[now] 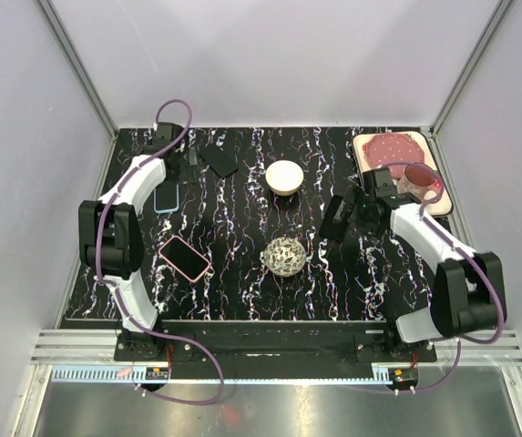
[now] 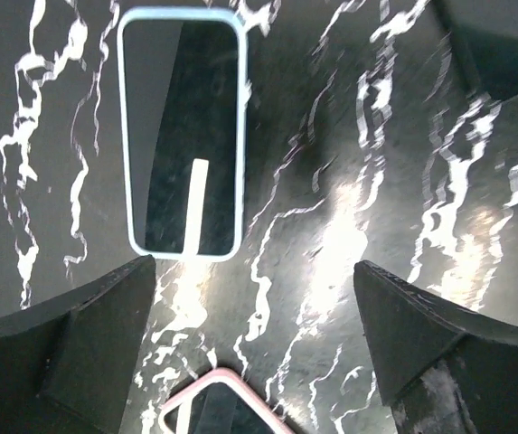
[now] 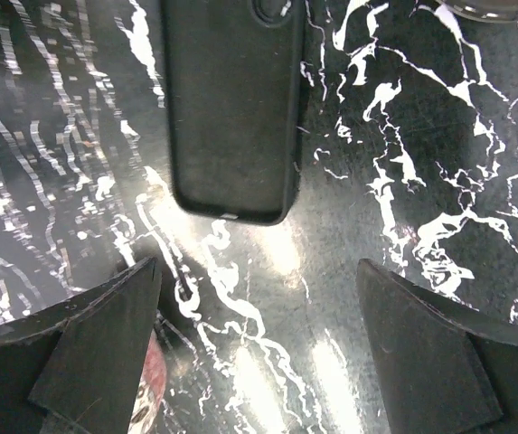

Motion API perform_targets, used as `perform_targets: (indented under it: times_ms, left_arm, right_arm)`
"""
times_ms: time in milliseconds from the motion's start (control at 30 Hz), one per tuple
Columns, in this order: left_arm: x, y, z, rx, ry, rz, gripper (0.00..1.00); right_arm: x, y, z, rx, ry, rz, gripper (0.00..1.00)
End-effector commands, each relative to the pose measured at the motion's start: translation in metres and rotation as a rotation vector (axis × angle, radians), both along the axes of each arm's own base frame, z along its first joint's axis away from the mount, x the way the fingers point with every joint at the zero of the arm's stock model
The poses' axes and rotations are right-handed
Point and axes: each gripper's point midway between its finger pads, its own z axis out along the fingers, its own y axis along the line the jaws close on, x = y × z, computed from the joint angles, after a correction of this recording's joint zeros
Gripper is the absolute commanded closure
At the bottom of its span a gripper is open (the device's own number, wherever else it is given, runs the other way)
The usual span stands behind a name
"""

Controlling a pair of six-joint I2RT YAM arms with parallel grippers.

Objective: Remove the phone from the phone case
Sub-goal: Place the phone case at the center of the board, then pick up the phone at the center of the board.

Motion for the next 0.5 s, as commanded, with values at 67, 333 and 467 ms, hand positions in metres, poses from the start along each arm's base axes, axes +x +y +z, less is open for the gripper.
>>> perform_targets:
  times_ms: [67, 333, 467]
  left_arm:
    - [-0.018, 0.038, -0.026, 0.016, 0.131, -0.001, 0.01]
    - [-0.016, 0.059, -0.067, -0.013, 0.255, -0.011, 0.01]
    - [-0.013, 0.050, -0.068, -0.063, 0.232, -0.043, 0.01]
  right_arm:
    - [0.003, -0.004, 0.058, 0.003, -0.182, 0.010, 0.07]
    - [0.000, 0.001, 0.058, 0.027, -0.181, 0.032, 0.06]
    - [-0.002, 0.014, 0.060, 0.093, -0.171, 0.058, 0.06]
